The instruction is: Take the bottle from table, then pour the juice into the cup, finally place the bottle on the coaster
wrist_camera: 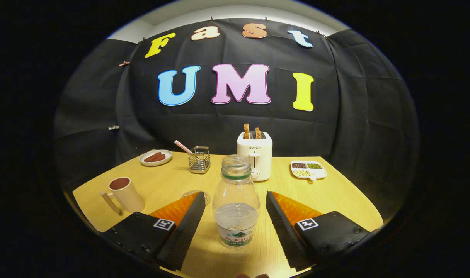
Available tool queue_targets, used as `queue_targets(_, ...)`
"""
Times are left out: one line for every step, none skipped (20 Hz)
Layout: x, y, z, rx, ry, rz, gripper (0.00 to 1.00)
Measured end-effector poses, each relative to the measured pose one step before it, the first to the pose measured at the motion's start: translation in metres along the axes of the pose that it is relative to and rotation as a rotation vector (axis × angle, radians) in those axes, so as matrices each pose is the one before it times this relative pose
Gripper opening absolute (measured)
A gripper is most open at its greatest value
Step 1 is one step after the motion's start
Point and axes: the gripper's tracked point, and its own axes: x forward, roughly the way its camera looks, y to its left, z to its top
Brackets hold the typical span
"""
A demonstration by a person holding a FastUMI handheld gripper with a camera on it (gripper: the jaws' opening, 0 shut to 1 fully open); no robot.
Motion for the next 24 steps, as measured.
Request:
queue_targets(0.00446,-0.00183,-0.00679,-0.00230,0.00771,-0.00158,0.98)
queue_targets(0.00293,-0.00189,-0.00673,-0.00460,0.00682,-0.00702,0.98)
queue_targets(0.00211,-0.00280,-0.00507,0.00089,0.00388,-0.00942,0.98)
queue_targets(0.00165,-0.00086,-0.00521,0.00502,0.00691,-0.00141,0.98)
queue_targets(0.00136,0.00041,-0.00355,0.00456,0.00548,-0.00065,0.98)
queue_targets(0.00151,0.00081,-0.00387,-0.00009,0.00561,-0.00147,0.98)
queue_targets(0.00038,0.00177,-0.00263,-0.00234,0.00103,0.00439,0.98)
queue_targets(0.00054,0.00064,-0.00131,-0.00654,-0.00295,0.00193,0.98)
queue_targets(0.00072,0.00044,-0.00064,-0.00711,-0.00606,0.00060,0.98)
queue_targets(0.00146,-0.00048,-0.00012,-0.00576,-0.00552,-0.00083,0.98)
queue_targets(0.00209,-0.00003,-0.00034,-0.00263,-0.00470,0.00010,0.98)
queue_targets(0.00189,-0.00062,-0.00135,0.00024,0.00058,-0.00208,0.98)
queue_targets(0.00247,0.00065,-0.00150,0.00213,0.00150,0.00010,0.98)
queue_targets(0.00156,-0.00055,0.00034,0.00295,-0.00301,-0.00468,0.98)
queue_targets(0.00165,-0.00013,0.00121,0.00401,-0.00905,-0.00331,0.96)
queue_targets(0.00072,-0.00007,0.00065,0.00450,-0.00621,-0.00271,0.95)
queue_targets(0.00183,0.00065,-0.00035,0.00420,-0.00342,-0.00379,0.90)
queue_targets(0.00077,0.00190,-0.00198,0.00519,0.00161,0.00011,0.86)
queue_targets(0.00138,0.00092,-0.00184,0.00355,-0.00117,-0.00230,0.81)
queue_targets(-0.00029,0.00024,-0.00096,0.00041,-0.00156,-0.00180,0.81)
queue_targets(-0.00043,0.00006,-0.00082,0.00156,-0.00565,-0.00224,0.82)
queue_targets(-0.00052,0.00020,0.00130,-0.00039,-0.00357,-0.00079,0.82)
queue_targets(0.00120,-0.00053,-0.00111,0.00076,-0.00026,-0.00217,0.80)
queue_targets(-0.00042,0.00005,0.00009,0.00110,0.00180,0.00005,0.80)
